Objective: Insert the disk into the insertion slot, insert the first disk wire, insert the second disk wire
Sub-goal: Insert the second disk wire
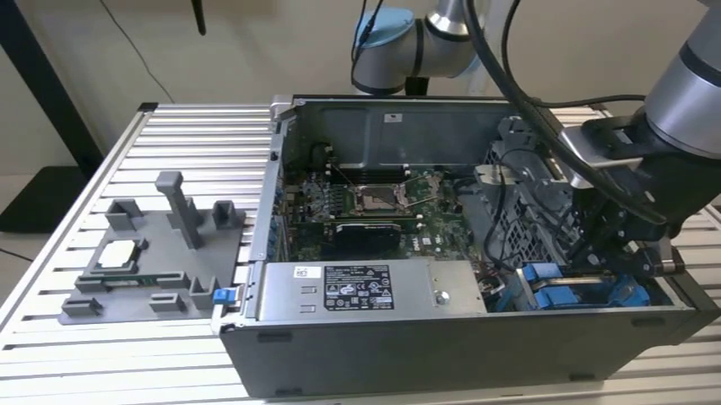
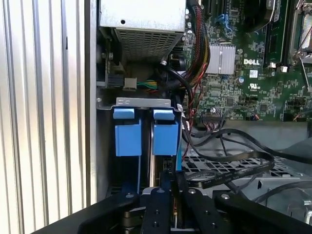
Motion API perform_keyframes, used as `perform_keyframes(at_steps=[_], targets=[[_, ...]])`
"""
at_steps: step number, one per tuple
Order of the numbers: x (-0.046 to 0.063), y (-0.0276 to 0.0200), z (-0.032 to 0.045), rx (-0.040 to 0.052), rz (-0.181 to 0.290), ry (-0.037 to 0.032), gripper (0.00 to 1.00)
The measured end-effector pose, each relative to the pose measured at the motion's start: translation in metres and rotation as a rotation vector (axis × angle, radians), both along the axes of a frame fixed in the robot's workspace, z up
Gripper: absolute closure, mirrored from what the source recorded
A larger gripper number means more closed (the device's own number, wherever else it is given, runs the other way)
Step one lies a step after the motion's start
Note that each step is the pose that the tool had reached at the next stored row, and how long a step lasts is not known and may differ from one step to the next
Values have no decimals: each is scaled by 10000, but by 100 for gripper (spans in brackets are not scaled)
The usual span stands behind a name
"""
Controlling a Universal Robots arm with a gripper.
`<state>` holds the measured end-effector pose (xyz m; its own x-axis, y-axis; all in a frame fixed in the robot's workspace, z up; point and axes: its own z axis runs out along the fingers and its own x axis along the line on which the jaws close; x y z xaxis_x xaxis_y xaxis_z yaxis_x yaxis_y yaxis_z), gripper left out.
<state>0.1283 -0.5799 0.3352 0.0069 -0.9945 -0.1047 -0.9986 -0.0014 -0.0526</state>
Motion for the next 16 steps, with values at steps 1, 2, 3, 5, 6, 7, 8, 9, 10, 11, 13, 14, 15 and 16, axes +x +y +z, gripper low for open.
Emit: perform_keyframes(at_steps=[1, 2, 3, 5, 6, 7, 8, 9, 10, 11, 13, 14, 15, 16], targets=[[1, 1, -3, 23, 0, -1, 100], [0, 0, 6, 35, -1, -1, 0], [1, 0, 38, 29, 0, 0, 0], [1, 0, 107, 18, -1, 1, 0], [1, 1, 140, 16, 0, 1, 0], [0, 0, 172, 15, -1, 1, 0], [1, 0, 196, 13, 0, 1, 0], [0, 0, 218, 13, 0, 1, 0], [0, 0, 238, 15, -1, 0, 0], [1, 0, 255, 14, 0, 1, 0], [1, 0, 284, 15, 0, 1, 0], [1, 1, 301, 12, 0, 1, 0], [1, 0, 317, 13, 0, 1, 0], [1, 0, 333, 13, 0, 0, 0]])
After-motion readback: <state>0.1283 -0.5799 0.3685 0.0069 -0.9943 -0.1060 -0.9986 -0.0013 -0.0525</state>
